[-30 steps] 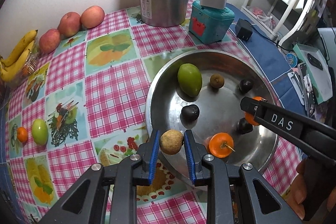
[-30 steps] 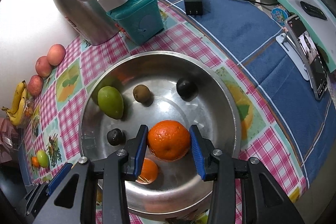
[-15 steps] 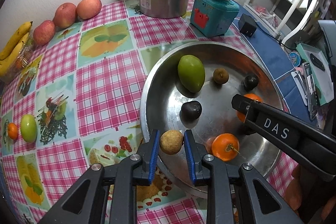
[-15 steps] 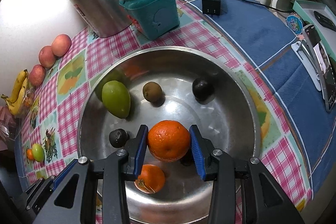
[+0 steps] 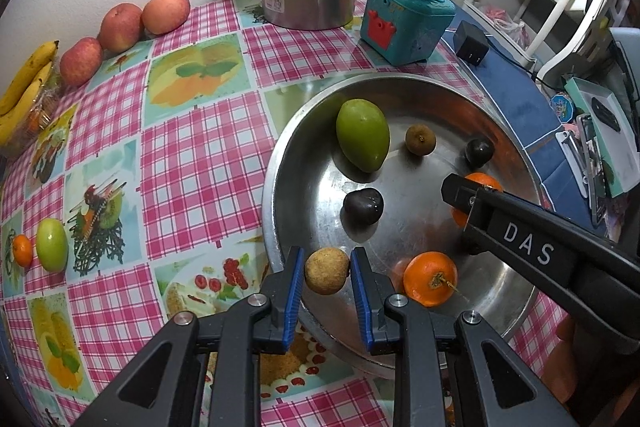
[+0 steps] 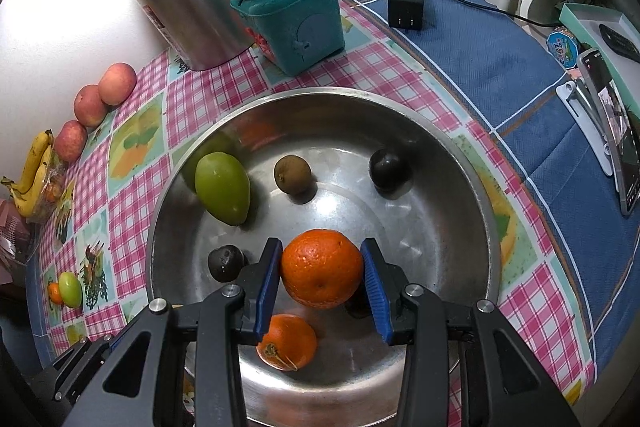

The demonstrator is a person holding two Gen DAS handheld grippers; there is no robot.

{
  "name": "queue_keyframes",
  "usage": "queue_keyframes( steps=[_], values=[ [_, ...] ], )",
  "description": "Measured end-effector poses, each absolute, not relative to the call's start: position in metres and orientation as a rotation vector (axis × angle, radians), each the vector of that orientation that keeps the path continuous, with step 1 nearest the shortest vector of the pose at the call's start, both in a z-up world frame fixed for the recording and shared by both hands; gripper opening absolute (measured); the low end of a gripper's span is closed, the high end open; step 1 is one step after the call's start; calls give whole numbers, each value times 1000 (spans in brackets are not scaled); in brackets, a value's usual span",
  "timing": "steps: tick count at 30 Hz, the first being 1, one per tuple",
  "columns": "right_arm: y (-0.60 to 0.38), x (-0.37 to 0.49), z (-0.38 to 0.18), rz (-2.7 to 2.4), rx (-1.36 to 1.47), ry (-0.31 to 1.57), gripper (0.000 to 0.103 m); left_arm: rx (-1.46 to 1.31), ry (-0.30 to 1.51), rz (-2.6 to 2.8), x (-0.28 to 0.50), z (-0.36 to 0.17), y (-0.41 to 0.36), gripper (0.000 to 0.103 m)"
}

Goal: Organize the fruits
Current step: 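Lower the orange and kiwi into the plate and open both tools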

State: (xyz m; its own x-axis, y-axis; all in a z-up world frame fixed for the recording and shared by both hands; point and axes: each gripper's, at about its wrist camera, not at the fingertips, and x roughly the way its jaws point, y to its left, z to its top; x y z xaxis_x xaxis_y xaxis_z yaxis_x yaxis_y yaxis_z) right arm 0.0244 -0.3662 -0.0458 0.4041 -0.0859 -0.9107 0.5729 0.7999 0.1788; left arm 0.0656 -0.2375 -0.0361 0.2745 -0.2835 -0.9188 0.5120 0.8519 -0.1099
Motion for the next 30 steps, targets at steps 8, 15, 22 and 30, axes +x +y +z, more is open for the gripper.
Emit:
queue_keyframes(
  steps=[8,15,22,30],
  values=[
    [-367,25,-50,-439,542,1098,42,222,1184,-550,65,-37,-239,26],
    [-368,25,-50,-442,564,1087,42,226,1191,-548,66,-38,-238,26],
    [-368,24,-50,-443,555,1085,42,224,1193,-547,66,-38,-239,27],
    [-364,24,-49,-458,527,1080,42,232,1187,-551,65,-35,-239,35]
  ],
)
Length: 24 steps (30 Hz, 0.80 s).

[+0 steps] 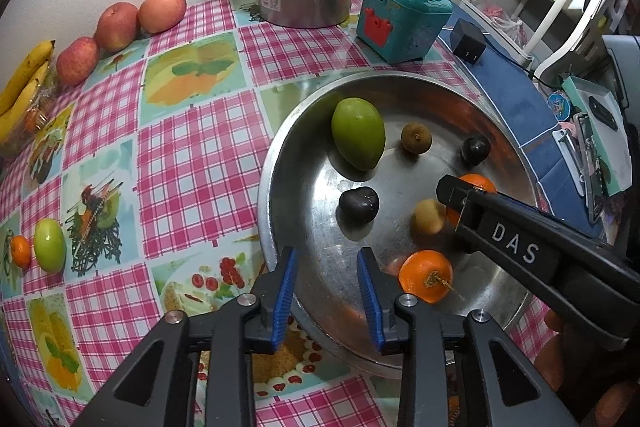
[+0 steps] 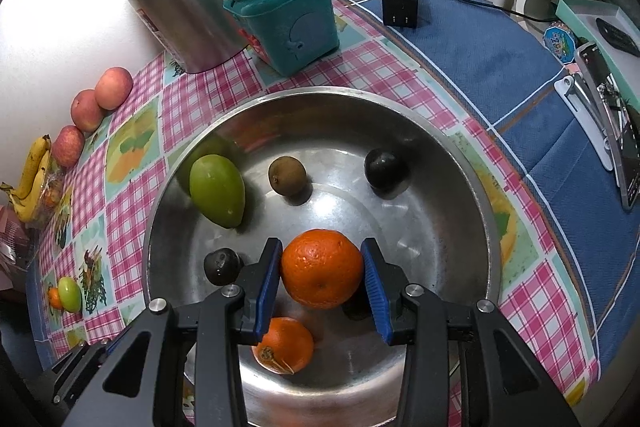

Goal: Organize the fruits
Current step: 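Lower the orange and kiwi into the plate and open both tools, then withdraw both tools from the plate toward the remaining orange and green apple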

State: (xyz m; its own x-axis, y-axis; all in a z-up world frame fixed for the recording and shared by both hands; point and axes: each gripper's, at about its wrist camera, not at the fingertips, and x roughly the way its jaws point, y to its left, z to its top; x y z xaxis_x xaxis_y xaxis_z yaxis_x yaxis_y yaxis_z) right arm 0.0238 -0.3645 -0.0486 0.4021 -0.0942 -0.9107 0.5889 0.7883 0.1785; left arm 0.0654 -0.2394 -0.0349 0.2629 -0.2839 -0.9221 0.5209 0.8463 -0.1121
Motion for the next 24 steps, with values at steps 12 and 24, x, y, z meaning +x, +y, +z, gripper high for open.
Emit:
queue_keyframes(
  steps=[12,24],
  values=[
    [-364,24,-48,-424,509,1064,42,186,1171,-527,71,-21,-223,39],
    [-363,23,-47,-397,488,1053,42,112,1217,-414,89,-23,-194,40]
  ],
)
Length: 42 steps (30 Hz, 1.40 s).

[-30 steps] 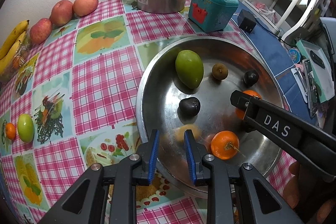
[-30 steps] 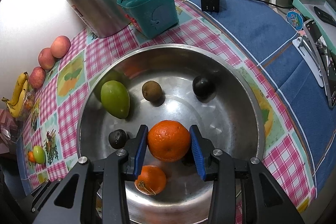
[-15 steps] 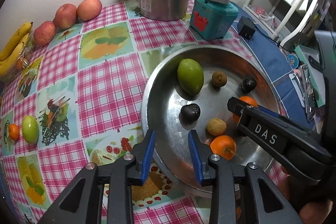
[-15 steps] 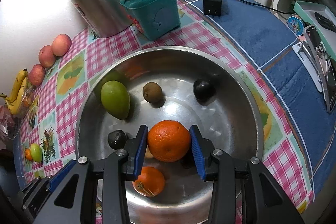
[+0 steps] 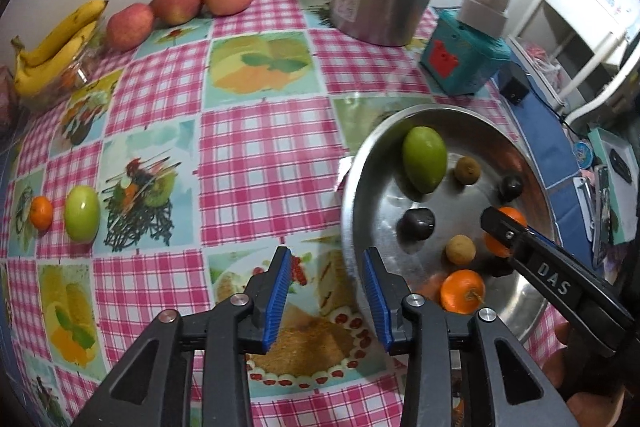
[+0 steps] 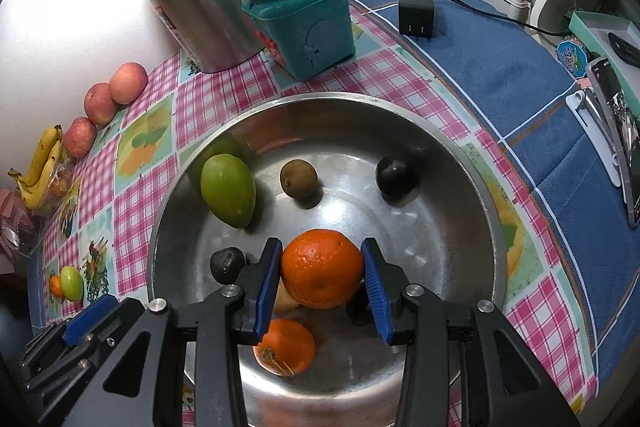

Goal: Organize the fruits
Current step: 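Withdraw both tools from the plate toward the remaining orange and green apple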

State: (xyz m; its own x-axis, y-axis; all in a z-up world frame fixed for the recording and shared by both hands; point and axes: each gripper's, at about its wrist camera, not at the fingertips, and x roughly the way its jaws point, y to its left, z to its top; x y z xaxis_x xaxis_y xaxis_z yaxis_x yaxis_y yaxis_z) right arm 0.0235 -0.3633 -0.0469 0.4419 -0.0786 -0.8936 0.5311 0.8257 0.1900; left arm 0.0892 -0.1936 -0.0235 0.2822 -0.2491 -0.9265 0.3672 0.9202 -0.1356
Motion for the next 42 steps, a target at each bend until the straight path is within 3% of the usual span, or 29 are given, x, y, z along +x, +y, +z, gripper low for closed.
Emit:
queue_keyframes(
  steps=[2,3,5,6,10,16,29,42],
  values=[
    [-363,24,-47,-393,486,1053,42,108,1222,-400,90,-26,-191,48],
    [-363,24,-48,-391,482,1054,42,110,1223,-389,92,-27,-191,64],
    [-362,25,-48,-389,470,1057,42,124,1221,-340,94,-29,-188,84],
    [-361,25,-48,-389,459,1058,44,131,1220,-319,95,-31,-186,89],
    [-359,24,-45,-369,444,1027,75,155,1232,-222,101,-39,-173,102],
    [-351,27,-43,-350,401,1020,89,107,1219,-134,107,-44,-148,103],
    [-341,30,-44,-319,345,1051,89,85,1162,-44,116,-34,-122,103],
    [-335,29,-44,-311,339,1071,89,254,1112,-42,115,-20,-121,103]
  ],
)
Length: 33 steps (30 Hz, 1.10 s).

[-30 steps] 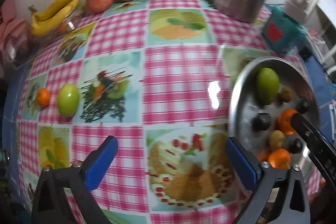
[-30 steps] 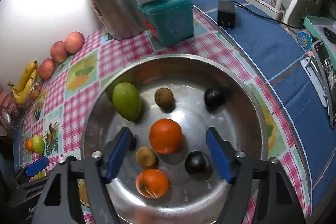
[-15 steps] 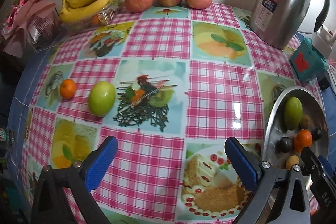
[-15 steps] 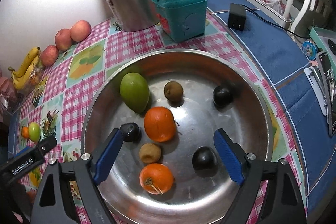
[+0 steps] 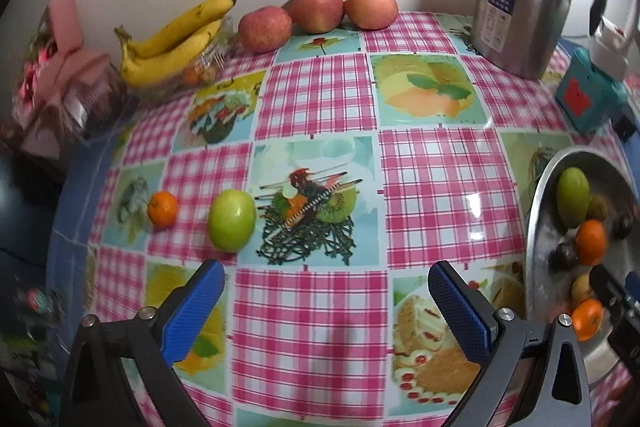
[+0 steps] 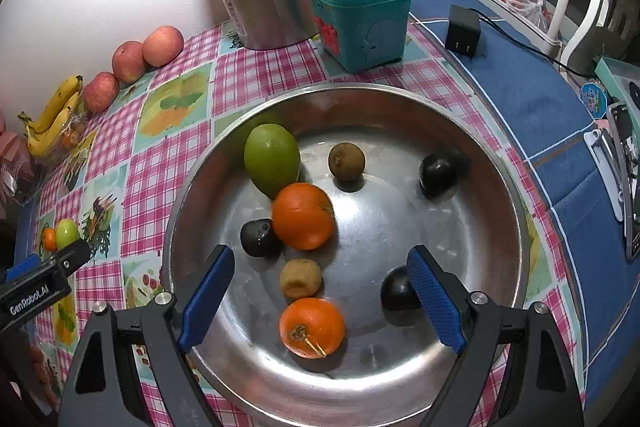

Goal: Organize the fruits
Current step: 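Withdraw both tools from the plate toward the remaining orange and green apple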

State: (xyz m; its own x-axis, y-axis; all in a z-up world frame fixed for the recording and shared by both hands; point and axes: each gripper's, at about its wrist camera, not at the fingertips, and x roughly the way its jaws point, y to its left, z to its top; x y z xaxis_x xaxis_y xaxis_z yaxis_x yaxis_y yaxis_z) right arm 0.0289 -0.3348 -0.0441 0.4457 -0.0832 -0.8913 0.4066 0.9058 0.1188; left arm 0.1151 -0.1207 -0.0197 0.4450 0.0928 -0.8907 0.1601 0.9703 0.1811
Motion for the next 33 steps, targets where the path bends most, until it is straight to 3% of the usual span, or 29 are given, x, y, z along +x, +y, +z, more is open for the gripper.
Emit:
queue_keyframes(
  steps=[33],
  values=[
    [-264,60,-23,-268,210,1062,89,348,1040,-21,160,3,-12,103]
  ],
)
